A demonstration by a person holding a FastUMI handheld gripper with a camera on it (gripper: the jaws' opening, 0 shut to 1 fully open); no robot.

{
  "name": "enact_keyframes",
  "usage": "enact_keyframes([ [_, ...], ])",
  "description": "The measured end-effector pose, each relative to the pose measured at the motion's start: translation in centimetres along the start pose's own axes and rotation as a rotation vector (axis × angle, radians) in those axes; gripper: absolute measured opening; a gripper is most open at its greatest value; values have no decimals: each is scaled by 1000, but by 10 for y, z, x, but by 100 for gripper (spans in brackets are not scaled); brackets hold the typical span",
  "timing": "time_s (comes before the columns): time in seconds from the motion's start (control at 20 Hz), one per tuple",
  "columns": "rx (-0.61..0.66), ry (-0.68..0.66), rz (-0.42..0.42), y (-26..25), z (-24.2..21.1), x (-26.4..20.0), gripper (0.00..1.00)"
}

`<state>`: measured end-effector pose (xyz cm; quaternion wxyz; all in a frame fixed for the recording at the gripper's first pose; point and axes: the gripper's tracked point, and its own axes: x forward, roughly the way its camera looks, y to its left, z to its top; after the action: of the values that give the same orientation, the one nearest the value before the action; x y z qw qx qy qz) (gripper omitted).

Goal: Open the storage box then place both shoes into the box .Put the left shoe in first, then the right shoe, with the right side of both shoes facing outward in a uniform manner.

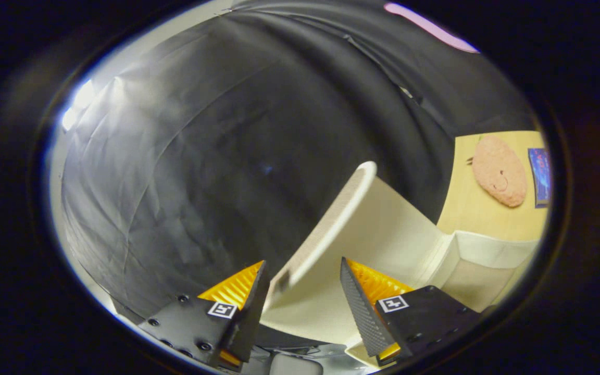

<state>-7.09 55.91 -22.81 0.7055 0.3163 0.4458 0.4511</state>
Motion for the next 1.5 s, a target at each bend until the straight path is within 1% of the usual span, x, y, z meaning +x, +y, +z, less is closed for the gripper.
enact_keyframes([
  [0.15, -31, -1, -26, -1, 3, -9, 83],
  [0.3, -58, -17, -45, -11, 10, -19, 83],
  [0.5, -124, -64, -80, -27, 25, -48, 83],
  [0.75, -178, -126, -147, -73, 42, -95, 83],
  [0.9, -194, -167, -204, -100, 52, -131, 83],
  [1.15, -169, -220, -302, -155, 56, -184, 83],
  [1.5, -105, -267, -444, -216, 38, -254, 83],
])
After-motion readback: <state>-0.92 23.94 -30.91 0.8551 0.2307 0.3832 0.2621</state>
